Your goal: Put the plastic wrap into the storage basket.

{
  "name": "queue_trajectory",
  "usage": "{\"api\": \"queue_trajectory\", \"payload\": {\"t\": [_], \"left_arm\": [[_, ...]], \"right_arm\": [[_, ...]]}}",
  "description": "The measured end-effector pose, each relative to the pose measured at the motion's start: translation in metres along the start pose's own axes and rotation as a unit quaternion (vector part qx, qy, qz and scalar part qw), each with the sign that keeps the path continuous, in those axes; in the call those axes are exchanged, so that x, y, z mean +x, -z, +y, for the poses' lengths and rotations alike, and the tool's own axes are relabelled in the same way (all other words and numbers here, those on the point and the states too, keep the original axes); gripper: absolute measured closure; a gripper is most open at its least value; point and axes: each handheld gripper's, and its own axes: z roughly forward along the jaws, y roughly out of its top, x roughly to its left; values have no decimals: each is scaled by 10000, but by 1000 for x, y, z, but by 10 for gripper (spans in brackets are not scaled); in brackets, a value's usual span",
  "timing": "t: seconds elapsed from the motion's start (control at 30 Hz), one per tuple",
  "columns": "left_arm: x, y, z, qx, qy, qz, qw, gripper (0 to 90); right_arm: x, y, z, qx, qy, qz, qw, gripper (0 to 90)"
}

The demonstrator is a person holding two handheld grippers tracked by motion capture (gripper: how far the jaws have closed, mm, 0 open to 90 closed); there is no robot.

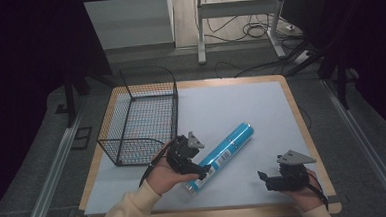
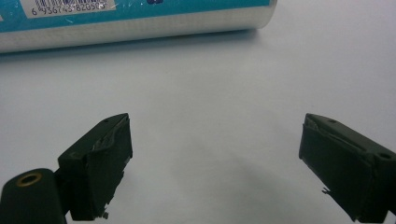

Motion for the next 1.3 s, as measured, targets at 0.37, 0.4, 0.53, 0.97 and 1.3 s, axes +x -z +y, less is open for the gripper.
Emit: {"api": "queue_trajectory", "payload": {"t": [0.37, 0.4, 0.53, 0.97, 1.3], "left_arm": [[-2, -9, 13, 17, -23, -56, 10000, 161], [-3, -10, 14, 25, -33, -60, 10000, 161], [-4, -14, 20, 45, -63, -97, 9999, 161], [-5, -35, 36, 204, -38, -192, 9996, 159], [-6, -55, 48, 467, -75, -181, 9987, 161]], "right_arm": [[-1, 1, 0, -36, -6, -28, 10000, 104], [-1, 1, 0, -41, -6, -28, 10000, 104], [-1, 1, 0, -36, -1, -21, 10000, 104], [-2, 1, 0, -30, 1, -11, 10000, 104], [-2, 1, 0, -41, 1, -22, 10000, 107]]}}
